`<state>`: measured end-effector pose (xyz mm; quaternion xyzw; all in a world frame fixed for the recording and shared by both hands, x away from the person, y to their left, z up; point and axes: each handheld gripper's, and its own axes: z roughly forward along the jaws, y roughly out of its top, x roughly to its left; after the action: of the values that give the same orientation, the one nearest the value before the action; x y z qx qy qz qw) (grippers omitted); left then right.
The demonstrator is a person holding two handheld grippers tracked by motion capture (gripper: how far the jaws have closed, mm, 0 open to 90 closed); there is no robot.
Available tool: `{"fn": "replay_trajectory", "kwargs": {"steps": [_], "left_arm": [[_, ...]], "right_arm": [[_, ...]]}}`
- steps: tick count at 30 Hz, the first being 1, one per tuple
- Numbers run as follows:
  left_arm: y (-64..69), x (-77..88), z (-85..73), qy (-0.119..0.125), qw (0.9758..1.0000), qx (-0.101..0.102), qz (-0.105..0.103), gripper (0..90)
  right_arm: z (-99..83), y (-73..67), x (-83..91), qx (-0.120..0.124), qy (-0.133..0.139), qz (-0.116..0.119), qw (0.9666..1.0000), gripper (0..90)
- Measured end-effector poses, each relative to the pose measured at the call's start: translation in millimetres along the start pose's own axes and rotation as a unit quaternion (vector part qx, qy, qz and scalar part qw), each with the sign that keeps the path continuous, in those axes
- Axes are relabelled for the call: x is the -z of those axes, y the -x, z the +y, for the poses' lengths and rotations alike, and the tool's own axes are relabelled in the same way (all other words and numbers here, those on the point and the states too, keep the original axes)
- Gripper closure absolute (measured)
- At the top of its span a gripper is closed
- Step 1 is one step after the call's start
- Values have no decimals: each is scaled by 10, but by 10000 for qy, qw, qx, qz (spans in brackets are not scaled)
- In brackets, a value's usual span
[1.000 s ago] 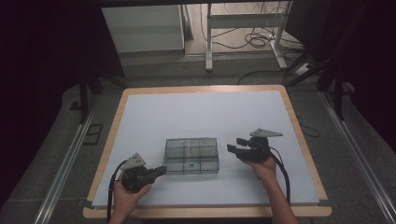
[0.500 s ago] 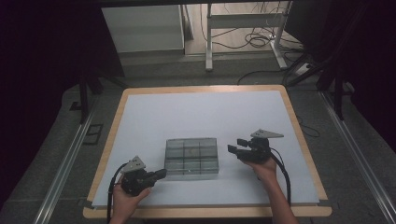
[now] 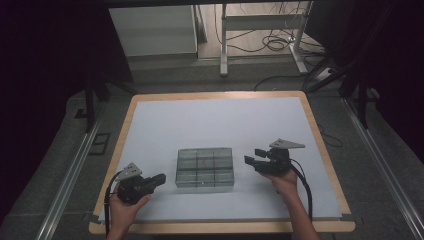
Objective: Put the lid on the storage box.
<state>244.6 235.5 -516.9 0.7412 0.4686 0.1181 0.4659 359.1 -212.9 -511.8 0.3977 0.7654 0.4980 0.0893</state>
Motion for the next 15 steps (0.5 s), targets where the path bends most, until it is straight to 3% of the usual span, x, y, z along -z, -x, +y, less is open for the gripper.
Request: {"fn": "replay_trajectory", "kwargs": {"steps": [4,7,15], "left_arm": [[-169,-6,-23,-16,9995,104,293,645],[-263,-17,-36,-58,9990,204,384,528],[-422,-48,-81,-133,9973,372,619,412]], "right_arm": [[-6,1,15,25,19,-13,10000,365],[-18,3,24,19,13,-37,10000,363],[-62,20,51,63,-14,-96,9999,358]]}}
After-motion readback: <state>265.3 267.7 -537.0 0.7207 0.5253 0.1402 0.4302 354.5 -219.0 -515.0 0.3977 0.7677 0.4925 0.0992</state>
